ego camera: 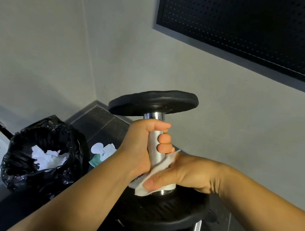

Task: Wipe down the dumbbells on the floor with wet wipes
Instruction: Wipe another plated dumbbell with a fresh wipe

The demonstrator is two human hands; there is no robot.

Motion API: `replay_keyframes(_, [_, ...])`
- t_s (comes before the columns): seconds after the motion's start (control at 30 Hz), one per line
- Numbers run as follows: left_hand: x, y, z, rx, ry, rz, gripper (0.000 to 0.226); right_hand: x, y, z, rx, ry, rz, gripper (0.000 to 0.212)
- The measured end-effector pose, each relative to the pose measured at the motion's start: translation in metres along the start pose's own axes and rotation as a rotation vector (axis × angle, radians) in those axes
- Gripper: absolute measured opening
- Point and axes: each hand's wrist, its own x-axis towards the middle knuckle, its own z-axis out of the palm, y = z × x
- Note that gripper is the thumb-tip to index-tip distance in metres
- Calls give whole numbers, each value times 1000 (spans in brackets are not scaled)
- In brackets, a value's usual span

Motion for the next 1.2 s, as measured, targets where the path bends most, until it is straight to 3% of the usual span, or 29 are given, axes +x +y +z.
replay_keyframes(0.13, [-2, 4, -4, -79, -242, -23, 15, -36, -23, -27, 283, -21, 16, 12])
replay_keyframes(0.27, [1, 0, -10, -188, -405, -87, 17, -41, -22, -26, 316, 21, 8, 12])
replay_keyframes(0.37, [-1, -2, -8, -194, -277, -66, 18, -34, -11, -24, 277, -2, 121, 25])
replay_keyframes(0.47, [-5, -4, -8, -221, -135, -39, 12, -30, 0, -17, 52, -43, 152, 32])
replay_keyframes(0.53, [-8, -5, -8, -220, -94, -38, 19, -36, -4, -22, 46, 37, 126, 23])
replay_keyframes(0.63, [-8, -9, -11, -226, -55, -48, 28, -48, -30, -29, 225, 217, 63, 14])
replay_keyframes(0.7, [-7, -13, -13, -213, -60, -62, 31, -47, -42, -31, 60, 371, 36, 23])
replay_keyframes(0.8, [-8, -19, -13, -213, -72, -100, 45, -45, -57, -26, -453, 626, 97, 35])
replay_keyframes(0.87, [-9, -21, -11, -181, -54, -112, 50, -43, -68, -23, -731, 818, -55, 32])
replay_keyframes(0.97, [-6, -26, -10, -172, -40, -119, 44, -33, -65, -16, -820, 943, -247, 21])
replay_keyframes(1.1, [-4, -29, -11, -180, 19, -105, 30, -26, -51, -2, -613, 748, -294, 23])
replay_keyframes(1.2, [-3, -29, -12, -203, 15, -107, 34, -32, -41, 1, -190, 494, -297, 21])
